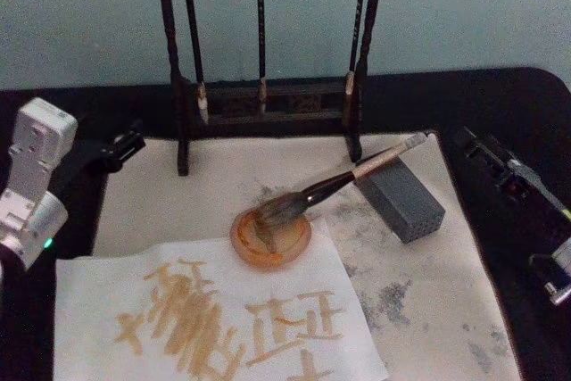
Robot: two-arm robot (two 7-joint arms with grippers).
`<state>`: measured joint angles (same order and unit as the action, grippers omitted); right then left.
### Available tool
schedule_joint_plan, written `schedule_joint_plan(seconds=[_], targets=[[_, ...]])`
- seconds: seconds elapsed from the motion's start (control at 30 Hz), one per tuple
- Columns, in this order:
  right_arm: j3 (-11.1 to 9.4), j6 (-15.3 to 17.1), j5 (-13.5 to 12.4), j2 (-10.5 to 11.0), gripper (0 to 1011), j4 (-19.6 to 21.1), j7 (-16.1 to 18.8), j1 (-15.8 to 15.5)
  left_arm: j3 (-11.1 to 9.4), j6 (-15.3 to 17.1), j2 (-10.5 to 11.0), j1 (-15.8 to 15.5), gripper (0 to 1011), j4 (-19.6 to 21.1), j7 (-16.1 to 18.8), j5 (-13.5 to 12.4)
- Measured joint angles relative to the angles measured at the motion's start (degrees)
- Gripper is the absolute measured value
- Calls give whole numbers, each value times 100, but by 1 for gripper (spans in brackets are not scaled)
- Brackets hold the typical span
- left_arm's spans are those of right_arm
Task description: Pick up the brush from the inkstone, write on the paper, then place the brush back to its original position.
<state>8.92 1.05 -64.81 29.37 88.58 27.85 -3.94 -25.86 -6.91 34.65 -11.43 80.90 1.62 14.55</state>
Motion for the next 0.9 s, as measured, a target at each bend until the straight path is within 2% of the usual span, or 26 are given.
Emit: schedule_joint_plan(seconds=[0.03,0.2,0.23,0.6,0.9], targets=[[-21,101,-222,-45,1001,-59,47,3,0,0,0,0,1002,0,0,0],[-74,298,-742,-149,1001,-159,14,1,0,0,0,0,1002,0,0,0],[-74,298,-742,-149,1001,-159,14,1,0,0,0,0,1002,0,0,0],[-176,539,-1673,-405,1001,-371,-431,17,0,0,0,0,1002,0,0,0],[-132,616,-2085,-506,1001,-469,-585,40,0,0,0,0,1002,0,0,0]])
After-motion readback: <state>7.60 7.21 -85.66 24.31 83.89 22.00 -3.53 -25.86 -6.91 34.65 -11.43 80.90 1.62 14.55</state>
